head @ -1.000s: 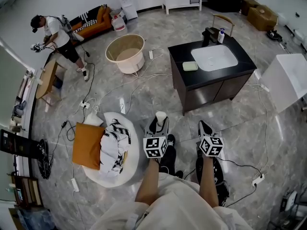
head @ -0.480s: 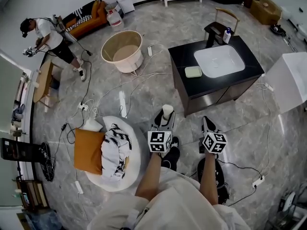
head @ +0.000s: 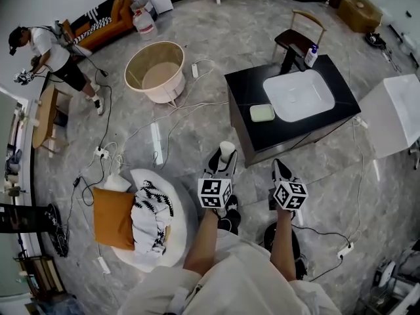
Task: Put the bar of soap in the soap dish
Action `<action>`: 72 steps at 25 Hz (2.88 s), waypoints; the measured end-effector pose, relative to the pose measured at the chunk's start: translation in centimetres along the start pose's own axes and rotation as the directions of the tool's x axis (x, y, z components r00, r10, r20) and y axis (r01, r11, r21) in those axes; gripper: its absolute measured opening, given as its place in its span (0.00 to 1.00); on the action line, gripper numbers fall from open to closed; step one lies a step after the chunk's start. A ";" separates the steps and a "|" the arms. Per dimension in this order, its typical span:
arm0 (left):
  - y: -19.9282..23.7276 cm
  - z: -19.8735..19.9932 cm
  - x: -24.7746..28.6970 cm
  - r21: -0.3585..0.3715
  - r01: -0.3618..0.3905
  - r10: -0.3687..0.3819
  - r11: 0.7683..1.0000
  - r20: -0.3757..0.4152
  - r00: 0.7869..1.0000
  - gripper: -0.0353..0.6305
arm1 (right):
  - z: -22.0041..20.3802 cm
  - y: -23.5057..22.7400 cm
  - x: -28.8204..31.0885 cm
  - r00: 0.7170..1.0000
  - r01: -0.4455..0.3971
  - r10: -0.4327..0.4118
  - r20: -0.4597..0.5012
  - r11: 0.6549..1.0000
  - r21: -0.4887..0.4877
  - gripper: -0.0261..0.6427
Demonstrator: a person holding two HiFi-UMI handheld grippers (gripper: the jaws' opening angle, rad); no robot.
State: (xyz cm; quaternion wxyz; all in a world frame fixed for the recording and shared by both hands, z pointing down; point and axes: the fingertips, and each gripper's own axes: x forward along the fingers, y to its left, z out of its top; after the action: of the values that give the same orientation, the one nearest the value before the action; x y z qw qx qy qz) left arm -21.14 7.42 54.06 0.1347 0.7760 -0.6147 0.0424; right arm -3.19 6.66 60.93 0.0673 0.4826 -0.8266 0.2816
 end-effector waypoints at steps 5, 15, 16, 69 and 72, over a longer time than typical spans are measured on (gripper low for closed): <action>1.7 0.6 2.9 -0.009 0.017 -0.018 1.000 -0.014 1.000 0.35 | 1.4 -1.0 2.8 1.000 0.031 -0.031 0.001 0.999 0.015 0.04; 5.0 1.3 6.9 -0.038 0.014 -0.015 0.999 -0.006 1.000 0.35 | 2.9 -5.3 5.5 0.991 0.135 -0.136 0.014 0.988 0.076 0.04; 5.1 1.4 7.2 -0.046 0.014 -0.014 0.999 -0.002 1.000 0.35 | 3.4 -5.6 5.6 0.990 0.141 -0.142 0.016 0.988 0.070 0.04; 5.7 7.1 22.8 0.017 -0.406 0.404 0.914 0.061 0.913 0.35 | 16.8 -8.8 26.2 0.893 -0.435 0.406 -0.197 0.890 -0.138 0.04; 5.8 7.0 23.4 0.032 -0.372 0.370 0.928 0.057 0.927 0.35 | 16.8 -8.4 26.3 0.896 -0.430 0.403 -0.187 0.892 -0.142 0.04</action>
State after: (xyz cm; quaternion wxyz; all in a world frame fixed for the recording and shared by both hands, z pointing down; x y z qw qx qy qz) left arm -21.82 -17.68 53.67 0.0923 0.6495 -0.7523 0.0608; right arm -7.28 -25.44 60.36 0.1114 0.2628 -0.9252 0.2499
